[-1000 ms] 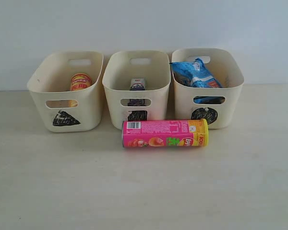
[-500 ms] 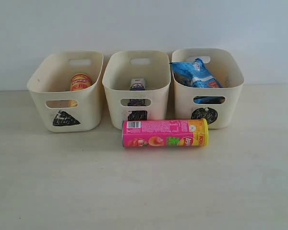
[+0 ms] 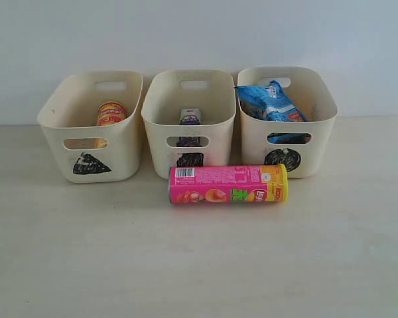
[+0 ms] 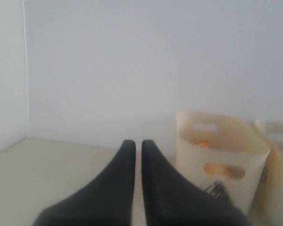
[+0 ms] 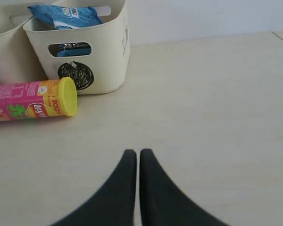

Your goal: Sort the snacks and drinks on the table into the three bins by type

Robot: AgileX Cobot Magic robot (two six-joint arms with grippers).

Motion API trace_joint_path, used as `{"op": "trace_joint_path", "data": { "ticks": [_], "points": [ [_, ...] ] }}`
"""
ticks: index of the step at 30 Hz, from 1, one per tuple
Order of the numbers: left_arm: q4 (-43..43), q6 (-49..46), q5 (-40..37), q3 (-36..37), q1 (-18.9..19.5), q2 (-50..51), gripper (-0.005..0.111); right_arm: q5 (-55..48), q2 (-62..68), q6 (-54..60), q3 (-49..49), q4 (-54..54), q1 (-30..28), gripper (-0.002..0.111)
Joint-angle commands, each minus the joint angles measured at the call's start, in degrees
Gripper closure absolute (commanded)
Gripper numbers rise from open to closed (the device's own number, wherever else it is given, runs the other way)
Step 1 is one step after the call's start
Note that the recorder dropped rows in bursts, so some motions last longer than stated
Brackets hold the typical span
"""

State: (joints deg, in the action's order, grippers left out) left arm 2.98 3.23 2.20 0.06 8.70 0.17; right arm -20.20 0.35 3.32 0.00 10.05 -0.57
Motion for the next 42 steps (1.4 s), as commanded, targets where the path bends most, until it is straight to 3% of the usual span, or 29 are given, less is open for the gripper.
{"op": "trace_joint_path", "data": {
  "ticks": [1, 4, 10, 14, 20, 23, 25, 28, 31, 38, 42],
  "points": [
    [9.81, 25.96, 15.22, -0.06, 0.28, -0.17, 0.102, -0.02, -0.35, -0.07, 0.00, 0.13, 0.15, 0.108],
    [8.03, 45.09, 26.42, -0.06, 0.28, -0.17, 0.102, -0.02, -0.35, -0.07, 0.00, 0.13, 0.15, 0.108],
    [5.09, 46.09, 53.51, -0.06, 0.28, -0.17, 0.102, -0.02, -0.35, -0.07, 0.00, 0.13, 0.15, 0.108],
    [-2.60, 46.28, 63.04, -0.06, 0.28, -0.17, 0.102, -0.02, -0.35, -0.07, 0.00, 0.13, 0.15, 0.108],
    [-12.13, 41.00, 61.47, -0.06, 0.28, -0.17, 0.102, -0.02, -0.35, -0.07, 0.00, 0.13, 0.15, 0.108],
    [-20.87, 41.00, 49.86, -4.18, 0.28, -0.17, 0.102, -0.02, -0.35, -0.07, 0.00, 0.13, 0.15, 0.108],
    [-31.22, 44.82, 39.85, -9.55, 0.28, 1.03, 0.102, -0.02, -0.35, -0.07, 0.00, 0.13, 0.15, 0.108],
    [-46.17, 52.35, 34.12, -17.00, 0.28, 6.85, 0.102, -0.02, -0.35, -0.07, 0.00, 0.13, 0.15, 0.108],
    [-53.41, 59.17, 37.30, -22.69, 0.28, 12.92, 0.102, 0.08, -0.35, -0.07, 0.00, 0.13, 0.15, 0.108],
    [-50.58, 59.17, 54.78, -25.46, 0.28, 19.88, 0.102, 0.19, -0.35, -0.07, 0.00, 0.13, 0.15, 0.108],
    [-48.68, 59.58, 47.83, -26.49, 0.28, 22.93, 0.103, 0.19, -0.35, -0.07, 0.00, 0.13, 0.15, 0.108]
  ]
}}
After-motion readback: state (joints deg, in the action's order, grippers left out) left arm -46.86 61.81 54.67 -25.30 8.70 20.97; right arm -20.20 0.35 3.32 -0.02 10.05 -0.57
